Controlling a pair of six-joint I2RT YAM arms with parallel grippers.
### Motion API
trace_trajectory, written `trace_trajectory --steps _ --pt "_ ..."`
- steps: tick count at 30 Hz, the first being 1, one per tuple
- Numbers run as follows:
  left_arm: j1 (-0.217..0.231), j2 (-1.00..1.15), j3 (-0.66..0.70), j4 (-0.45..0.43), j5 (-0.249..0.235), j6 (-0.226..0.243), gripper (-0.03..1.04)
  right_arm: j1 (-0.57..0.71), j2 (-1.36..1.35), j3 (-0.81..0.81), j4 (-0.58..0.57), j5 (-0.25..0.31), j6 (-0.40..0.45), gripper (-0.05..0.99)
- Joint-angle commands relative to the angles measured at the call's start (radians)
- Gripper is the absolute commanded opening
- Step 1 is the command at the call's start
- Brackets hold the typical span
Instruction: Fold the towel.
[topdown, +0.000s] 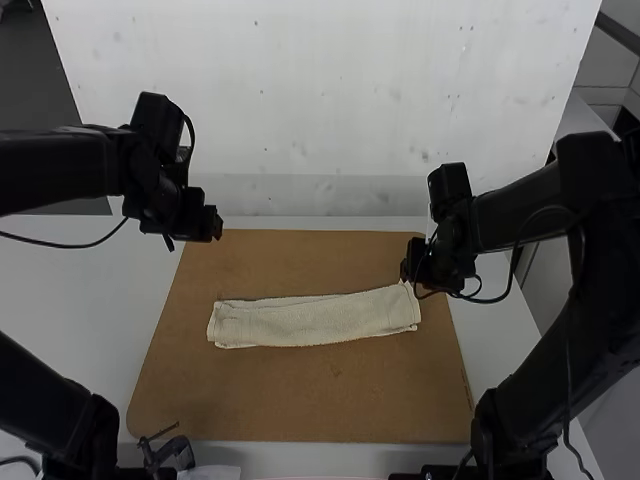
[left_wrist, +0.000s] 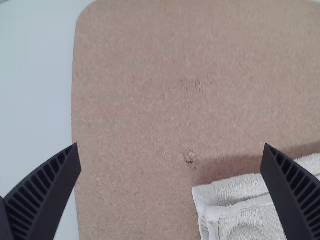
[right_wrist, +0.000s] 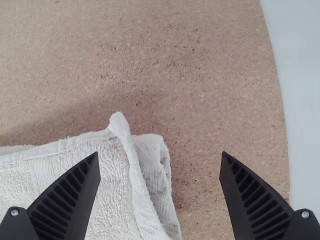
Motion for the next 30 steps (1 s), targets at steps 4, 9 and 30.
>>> trace_trajectory --steps 4,9,30 --pt "0.044 -0.018 -0.034 0.091 0.074 0.058 0.93 -0.008 0.044 0.047 -0.030 -0.058 0.017 0.59" --pt "0.061 0.014 -0.049 0.136 0.097 0.064 0.93 0.011 0.153 0.069 -0.026 -0.058 0.027 0.59" --pt "0.162 0.136 -0.092 0.268 0.206 0.113 0.93 0.040 0.331 0.155 -0.102 0.001 0.067 0.02"
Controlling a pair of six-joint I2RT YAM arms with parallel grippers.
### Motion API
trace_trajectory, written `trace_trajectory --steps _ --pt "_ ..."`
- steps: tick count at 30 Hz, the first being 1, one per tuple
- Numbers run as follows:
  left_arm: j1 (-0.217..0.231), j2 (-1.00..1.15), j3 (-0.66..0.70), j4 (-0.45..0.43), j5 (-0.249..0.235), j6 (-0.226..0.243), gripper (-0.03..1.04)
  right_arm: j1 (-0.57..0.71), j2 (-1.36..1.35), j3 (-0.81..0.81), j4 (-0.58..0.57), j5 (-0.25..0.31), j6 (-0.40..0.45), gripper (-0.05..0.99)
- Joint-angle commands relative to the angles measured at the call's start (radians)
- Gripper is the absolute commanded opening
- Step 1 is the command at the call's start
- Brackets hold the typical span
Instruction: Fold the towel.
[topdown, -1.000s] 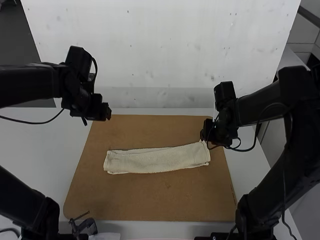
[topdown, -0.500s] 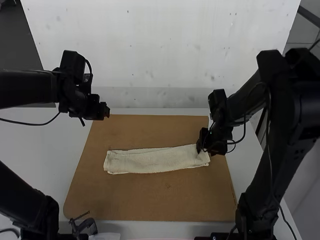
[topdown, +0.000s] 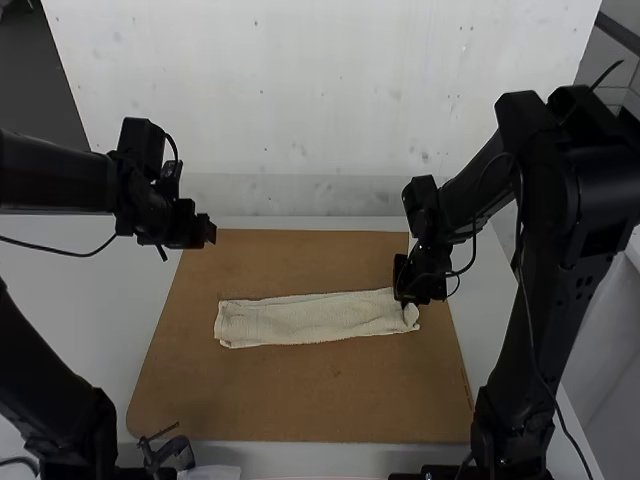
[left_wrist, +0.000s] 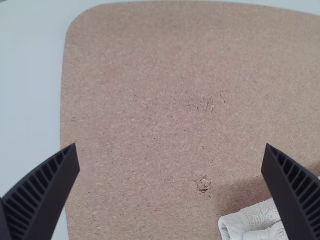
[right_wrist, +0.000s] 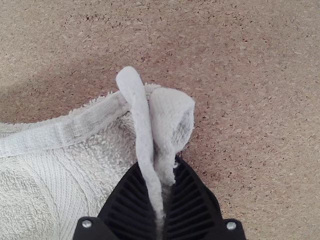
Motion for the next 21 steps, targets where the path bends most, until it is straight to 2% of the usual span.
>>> trace_trajectory --steps 1,5,21 --pt "0.003 0.017 0.008 0.009 0.024 0.019 0.93 -0.035 0.010 0.004 -0.028 -0.023 0.006 0.02" --pt "0.000 -0.020 0.008 0.007 0.026 0.019 0.93 -0.110 -0.028 0.001 -0.048 -0.025 -0.036 0.02" --pt "-0.011 -0.095 -0.001 -0.007 0.018 0.019 0.93 -0.547 -0.059 0.030 -0.056 -0.028 -0.309 0.02"
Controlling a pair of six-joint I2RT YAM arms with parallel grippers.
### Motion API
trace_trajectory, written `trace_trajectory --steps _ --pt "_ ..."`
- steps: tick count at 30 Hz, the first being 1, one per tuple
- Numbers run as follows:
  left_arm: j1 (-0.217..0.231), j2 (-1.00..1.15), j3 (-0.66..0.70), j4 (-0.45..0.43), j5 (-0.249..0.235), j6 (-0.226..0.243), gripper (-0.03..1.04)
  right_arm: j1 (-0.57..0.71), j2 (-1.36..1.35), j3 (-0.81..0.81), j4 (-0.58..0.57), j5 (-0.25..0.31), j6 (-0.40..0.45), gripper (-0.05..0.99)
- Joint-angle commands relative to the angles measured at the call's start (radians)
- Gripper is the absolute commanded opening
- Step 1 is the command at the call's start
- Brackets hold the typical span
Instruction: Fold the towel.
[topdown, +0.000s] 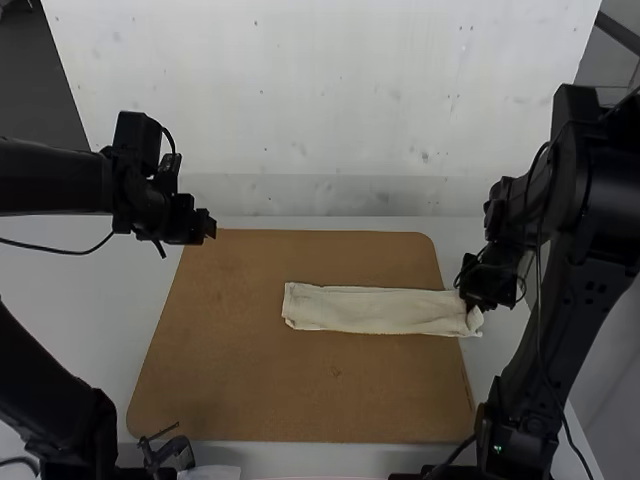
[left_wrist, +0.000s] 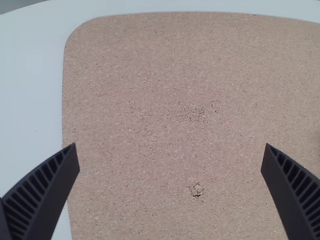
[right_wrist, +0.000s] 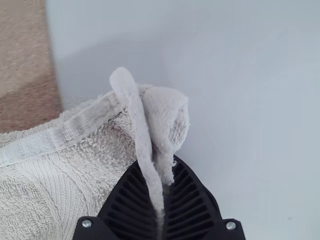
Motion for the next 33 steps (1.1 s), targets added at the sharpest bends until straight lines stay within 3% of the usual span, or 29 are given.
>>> trace_trajectory --steps 1,8,11,18,25,31,33 --pt "-0.005 -0.044 -0.001 0.005 0.011 0.011 0.93 -0.080 -0.040 0.037 -0.010 0.028 -0.087 0.02" --pt "-0.007 -0.056 -0.005 0.005 0.008 0.011 0.93 -0.120 -0.121 0.132 -0.137 0.028 -0.112 0.02" --pt "-0.013 -0.076 -0.014 0.005 0.008 0.011 0.93 -0.074 -0.183 0.135 -0.189 0.028 -0.103 0.02" --pt "-0.027 -0.088 -0.028 0.006 -0.010 0.011 0.93 0.214 -0.238 0.097 -0.232 0.042 0.066 0.02" --pt "-0.033 -0.088 -0.031 0.009 -0.017 0.010 0.93 0.591 -0.181 0.114 -0.214 0.156 0.276 0.02" --pt "-0.033 -0.091 -0.032 0.013 -0.021 0.010 0.93 0.765 -0.043 0.221 -0.223 0.205 0.379 0.02" --pt "-0.031 -0.096 -0.032 0.013 -0.021 0.010 0.93 0.808 -0.009 0.255 -0.228 0.246 0.397 0.02"
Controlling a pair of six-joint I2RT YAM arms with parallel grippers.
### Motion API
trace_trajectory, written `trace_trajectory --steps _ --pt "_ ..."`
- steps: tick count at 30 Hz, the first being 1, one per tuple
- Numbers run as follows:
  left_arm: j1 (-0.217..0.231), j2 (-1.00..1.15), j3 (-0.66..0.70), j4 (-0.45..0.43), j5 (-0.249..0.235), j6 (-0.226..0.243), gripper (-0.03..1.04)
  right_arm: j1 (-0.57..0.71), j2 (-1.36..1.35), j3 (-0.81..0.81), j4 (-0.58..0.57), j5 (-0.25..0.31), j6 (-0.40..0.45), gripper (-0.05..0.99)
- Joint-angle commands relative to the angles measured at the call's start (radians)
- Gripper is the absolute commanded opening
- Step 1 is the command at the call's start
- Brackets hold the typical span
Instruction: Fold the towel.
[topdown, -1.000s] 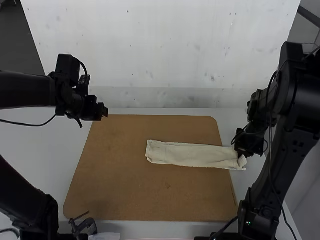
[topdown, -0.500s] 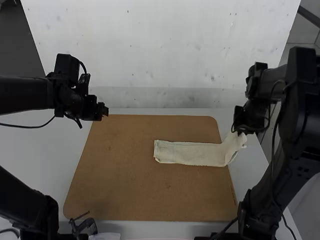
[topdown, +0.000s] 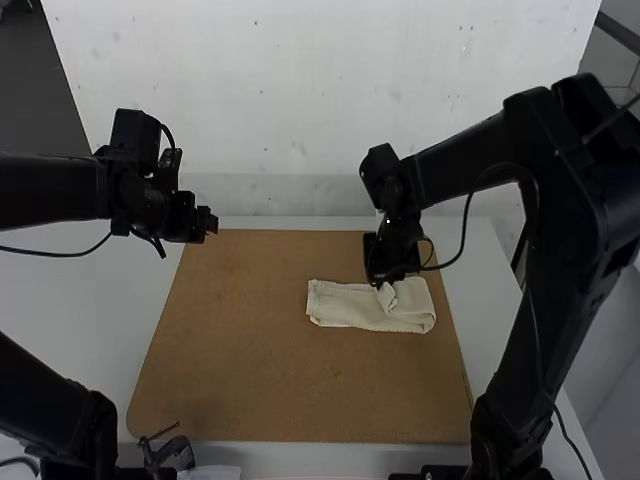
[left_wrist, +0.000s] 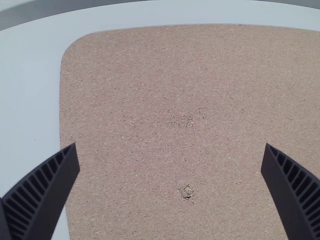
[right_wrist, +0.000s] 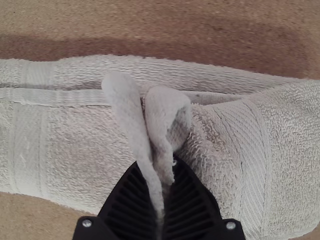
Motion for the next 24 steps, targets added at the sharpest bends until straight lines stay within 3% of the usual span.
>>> trace_trajectory --steps 1,23,24 --pt "-0.002 -0.024 -0.004 0.006 -0.009 0.010 0.93 0.076 0.045 0.081 -0.009 0.087 0.095 0.02" --pt "-0.002 0.000 -0.004 0.021 -0.020 0.013 0.93 0.274 0.231 0.273 -0.047 0.101 0.150 0.02" --pt "-0.002 0.000 -0.004 0.021 -0.023 0.013 0.93 0.276 0.231 0.271 -0.044 0.102 0.150 0.06"
